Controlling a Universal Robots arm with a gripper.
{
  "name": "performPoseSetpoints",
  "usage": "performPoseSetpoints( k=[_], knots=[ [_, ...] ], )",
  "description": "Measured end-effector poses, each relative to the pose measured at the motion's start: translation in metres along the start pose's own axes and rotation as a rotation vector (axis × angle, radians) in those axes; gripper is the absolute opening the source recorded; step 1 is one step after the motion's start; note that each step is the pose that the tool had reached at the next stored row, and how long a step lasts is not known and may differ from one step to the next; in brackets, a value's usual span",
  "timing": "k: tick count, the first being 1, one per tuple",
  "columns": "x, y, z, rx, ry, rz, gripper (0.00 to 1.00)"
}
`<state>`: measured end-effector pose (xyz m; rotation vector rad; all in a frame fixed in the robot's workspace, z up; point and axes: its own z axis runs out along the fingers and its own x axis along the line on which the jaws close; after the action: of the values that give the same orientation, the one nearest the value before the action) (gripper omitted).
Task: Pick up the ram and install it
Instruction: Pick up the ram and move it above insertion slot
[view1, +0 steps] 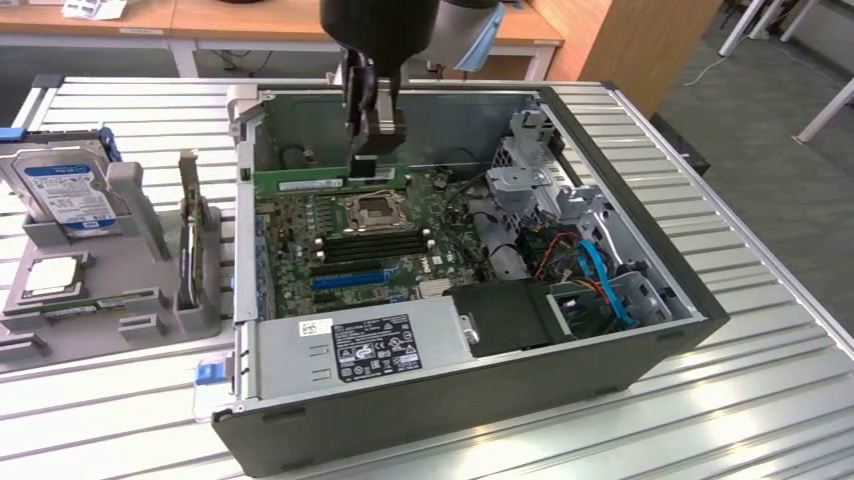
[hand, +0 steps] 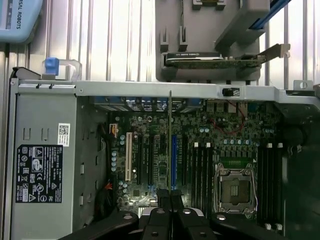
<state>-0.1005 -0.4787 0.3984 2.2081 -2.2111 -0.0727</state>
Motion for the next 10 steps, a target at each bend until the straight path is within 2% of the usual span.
performPoseSetpoints(
  k=[10],
  knots=[
    [0.0,-0.0182,-0.0008,0.0,0.0,0.0,0.11]
  ],
)
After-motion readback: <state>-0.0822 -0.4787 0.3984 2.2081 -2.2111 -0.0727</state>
